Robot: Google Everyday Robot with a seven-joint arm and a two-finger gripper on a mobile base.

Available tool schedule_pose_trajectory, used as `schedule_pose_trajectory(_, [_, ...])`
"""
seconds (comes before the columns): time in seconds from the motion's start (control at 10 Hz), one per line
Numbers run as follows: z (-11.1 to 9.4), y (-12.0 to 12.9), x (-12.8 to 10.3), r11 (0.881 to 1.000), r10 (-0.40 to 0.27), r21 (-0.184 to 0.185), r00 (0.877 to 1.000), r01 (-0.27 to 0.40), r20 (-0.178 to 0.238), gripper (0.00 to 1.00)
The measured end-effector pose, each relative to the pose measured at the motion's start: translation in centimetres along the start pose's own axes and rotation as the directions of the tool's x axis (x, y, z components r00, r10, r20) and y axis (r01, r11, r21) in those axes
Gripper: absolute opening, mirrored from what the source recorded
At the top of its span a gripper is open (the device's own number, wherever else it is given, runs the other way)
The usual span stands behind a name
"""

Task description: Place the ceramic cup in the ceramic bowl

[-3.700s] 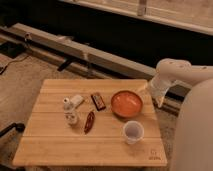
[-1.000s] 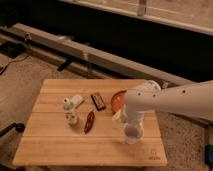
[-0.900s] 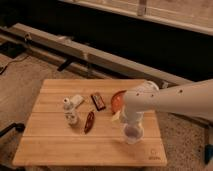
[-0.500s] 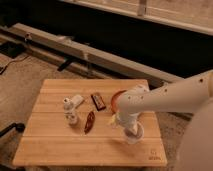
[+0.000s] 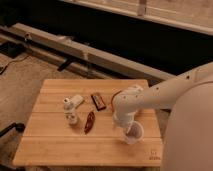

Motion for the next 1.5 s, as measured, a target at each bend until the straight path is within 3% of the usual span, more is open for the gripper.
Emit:
schedule_pose_trajectory(0.3, [-2.1,-0.1,-0.7,0.999,0.002,-0.036,1.0,-0.002,0.003,0.02])
schedule_pose_trajectory(0.7, [-6.6,-0.9,-1.7,0.999,-0.008,-0.048,0.998,0.011,0.062,0.0])
schedule_pose_trajectory(0.9, [-8.8,-1.7,-3.6,0.999,-0.009,-0.052,0.994,0.015,0.106,0.0])
schedule_pose_trajectory(1.1, [-10.0,-1.8,-6.2,0.999,-0.036,-0.018,0.98,0.04,0.195,0.0])
schedule_pose_trajectory(1.5, [-10.3,-0.5,-9.3,0.997,-0.081,0.038,0.958,0.073,0.277,0.0])
